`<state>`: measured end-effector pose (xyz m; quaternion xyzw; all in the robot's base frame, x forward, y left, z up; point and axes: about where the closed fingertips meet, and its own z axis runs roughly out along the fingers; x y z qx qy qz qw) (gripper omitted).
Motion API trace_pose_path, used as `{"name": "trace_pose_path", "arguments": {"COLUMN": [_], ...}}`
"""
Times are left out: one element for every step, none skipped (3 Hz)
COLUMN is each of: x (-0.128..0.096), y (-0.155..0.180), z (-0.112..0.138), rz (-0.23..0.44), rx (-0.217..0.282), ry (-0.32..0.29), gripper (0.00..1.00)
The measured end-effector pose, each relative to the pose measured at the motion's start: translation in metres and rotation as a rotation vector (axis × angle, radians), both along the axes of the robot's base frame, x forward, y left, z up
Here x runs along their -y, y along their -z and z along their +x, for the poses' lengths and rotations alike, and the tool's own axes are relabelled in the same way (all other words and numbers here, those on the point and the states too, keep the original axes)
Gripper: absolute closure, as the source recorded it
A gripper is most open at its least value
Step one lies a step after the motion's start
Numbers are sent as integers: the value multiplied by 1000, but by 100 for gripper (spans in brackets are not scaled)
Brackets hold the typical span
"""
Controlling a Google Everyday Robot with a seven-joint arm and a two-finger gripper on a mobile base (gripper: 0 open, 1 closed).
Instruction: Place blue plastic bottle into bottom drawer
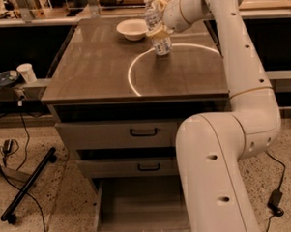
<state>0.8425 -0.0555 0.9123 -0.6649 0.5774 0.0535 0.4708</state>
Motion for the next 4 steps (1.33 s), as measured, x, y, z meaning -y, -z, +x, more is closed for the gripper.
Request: {"name": "trace_pose_path", "arguments": {"x": [-1, 2, 8, 8], "y": [-14, -25, -34, -35], "z": [0, 2, 4, 4], "rz": [-9, -9, -2, -3], "rx": [34, 62, 87, 88], "ry": [0, 11, 28, 28], "gripper": [100, 100, 100, 100]}}
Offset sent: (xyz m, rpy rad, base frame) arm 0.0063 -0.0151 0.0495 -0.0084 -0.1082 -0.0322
